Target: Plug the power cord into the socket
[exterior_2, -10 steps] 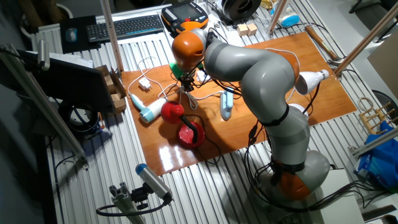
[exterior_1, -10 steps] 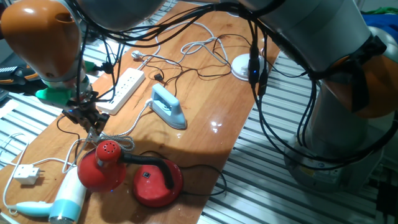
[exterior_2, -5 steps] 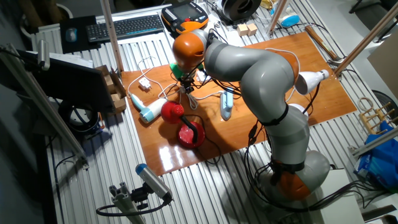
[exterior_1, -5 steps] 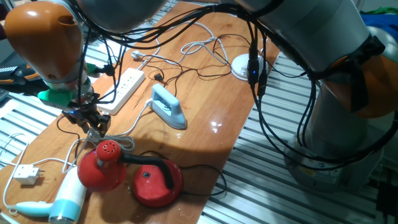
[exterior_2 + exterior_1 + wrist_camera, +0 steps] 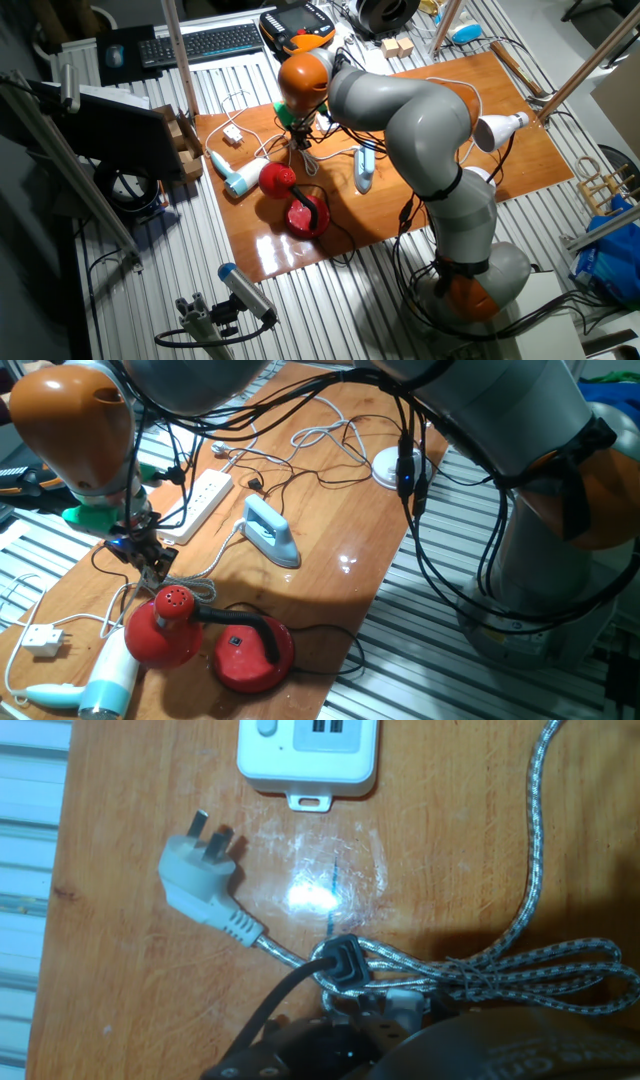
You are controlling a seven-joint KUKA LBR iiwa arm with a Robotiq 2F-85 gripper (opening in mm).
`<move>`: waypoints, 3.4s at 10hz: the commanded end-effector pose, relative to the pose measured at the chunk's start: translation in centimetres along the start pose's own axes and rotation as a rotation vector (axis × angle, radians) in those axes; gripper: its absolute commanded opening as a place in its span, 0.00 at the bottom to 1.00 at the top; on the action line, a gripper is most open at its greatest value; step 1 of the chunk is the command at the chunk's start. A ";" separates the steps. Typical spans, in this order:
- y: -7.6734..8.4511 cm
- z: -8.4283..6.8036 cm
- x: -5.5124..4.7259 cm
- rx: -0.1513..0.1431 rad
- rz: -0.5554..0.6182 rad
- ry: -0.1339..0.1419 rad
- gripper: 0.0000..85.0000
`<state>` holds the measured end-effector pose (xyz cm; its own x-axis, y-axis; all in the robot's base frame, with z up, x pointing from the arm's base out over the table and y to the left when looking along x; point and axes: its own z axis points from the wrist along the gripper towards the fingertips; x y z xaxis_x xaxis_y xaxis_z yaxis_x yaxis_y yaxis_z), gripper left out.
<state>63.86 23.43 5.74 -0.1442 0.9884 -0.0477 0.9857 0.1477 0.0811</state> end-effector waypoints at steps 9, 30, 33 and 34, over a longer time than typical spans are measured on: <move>-0.1 0.5 0.0 0.002 0.000 0.013 0.40; 0.0 -4.0 -0.7 0.007 -0.086 0.011 0.00; -0.1 -4.6 -0.9 0.002 -0.252 0.003 0.00; -0.1 -4.7 -1.0 -0.008 -0.309 0.004 0.00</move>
<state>63.51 22.56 10.45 -0.3615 0.9294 -0.0739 0.9276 0.3665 0.0724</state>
